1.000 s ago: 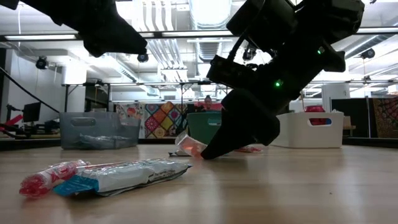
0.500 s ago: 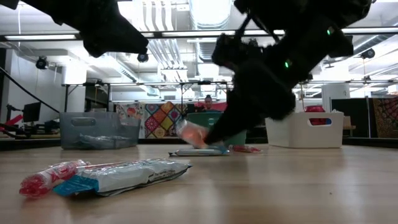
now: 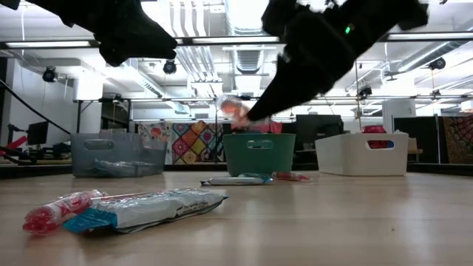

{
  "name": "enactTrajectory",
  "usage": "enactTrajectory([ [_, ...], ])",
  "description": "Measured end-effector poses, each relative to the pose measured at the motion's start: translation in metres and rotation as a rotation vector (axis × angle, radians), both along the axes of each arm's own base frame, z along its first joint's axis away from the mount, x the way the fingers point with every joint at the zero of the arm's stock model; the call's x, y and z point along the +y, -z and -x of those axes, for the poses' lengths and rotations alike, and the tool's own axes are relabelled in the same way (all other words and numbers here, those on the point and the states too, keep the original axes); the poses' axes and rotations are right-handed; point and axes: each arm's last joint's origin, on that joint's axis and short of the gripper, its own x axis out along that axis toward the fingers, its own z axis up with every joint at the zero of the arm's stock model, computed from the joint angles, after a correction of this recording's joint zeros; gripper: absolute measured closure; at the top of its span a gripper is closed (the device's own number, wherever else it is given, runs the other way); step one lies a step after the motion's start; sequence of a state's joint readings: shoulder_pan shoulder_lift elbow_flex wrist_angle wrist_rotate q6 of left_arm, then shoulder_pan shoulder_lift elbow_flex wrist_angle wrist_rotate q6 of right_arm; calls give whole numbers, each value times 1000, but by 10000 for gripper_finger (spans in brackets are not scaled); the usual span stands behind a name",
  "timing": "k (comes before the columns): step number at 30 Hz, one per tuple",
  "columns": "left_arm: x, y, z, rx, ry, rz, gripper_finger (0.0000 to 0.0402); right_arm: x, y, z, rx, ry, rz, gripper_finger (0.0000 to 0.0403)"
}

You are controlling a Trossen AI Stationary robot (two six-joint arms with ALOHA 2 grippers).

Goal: Sort candy
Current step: Put the orange gummy into the white bin

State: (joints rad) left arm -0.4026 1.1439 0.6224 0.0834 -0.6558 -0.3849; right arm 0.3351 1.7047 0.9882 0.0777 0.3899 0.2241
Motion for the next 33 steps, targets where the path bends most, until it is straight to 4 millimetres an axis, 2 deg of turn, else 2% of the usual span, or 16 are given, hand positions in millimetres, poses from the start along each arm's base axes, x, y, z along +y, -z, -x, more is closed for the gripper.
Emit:
enactTrajectory([
  [6, -2, 0, 1, -1, 7, 7, 288, -12, -36, 23, 23, 92, 98, 394],
  [10, -2, 0, 1, -4, 4, 16, 288, -27, -62, 45, 34, 217, 193, 394],
  [15, -2, 0, 1, -10, 3, 22, 288, -64, -80, 83, 54, 623, 297, 394],
  [20, -2, -1, 0, -18, 3, 26, 288, -108, -77, 119, 159, 997, 160, 394],
  [23, -2, -1, 0, -19, 3, 26, 288, -129, -66, 129, 207, 1147, 97, 394],
  [27, -2, -1, 0, -20, 3, 27, 288, -148, -57, 131, 276, 1212, 51, 394],
  [33, -2, -1, 0, -20, 2, 28, 288, -152, -56, 129, 291, 1197, 58, 367],
])
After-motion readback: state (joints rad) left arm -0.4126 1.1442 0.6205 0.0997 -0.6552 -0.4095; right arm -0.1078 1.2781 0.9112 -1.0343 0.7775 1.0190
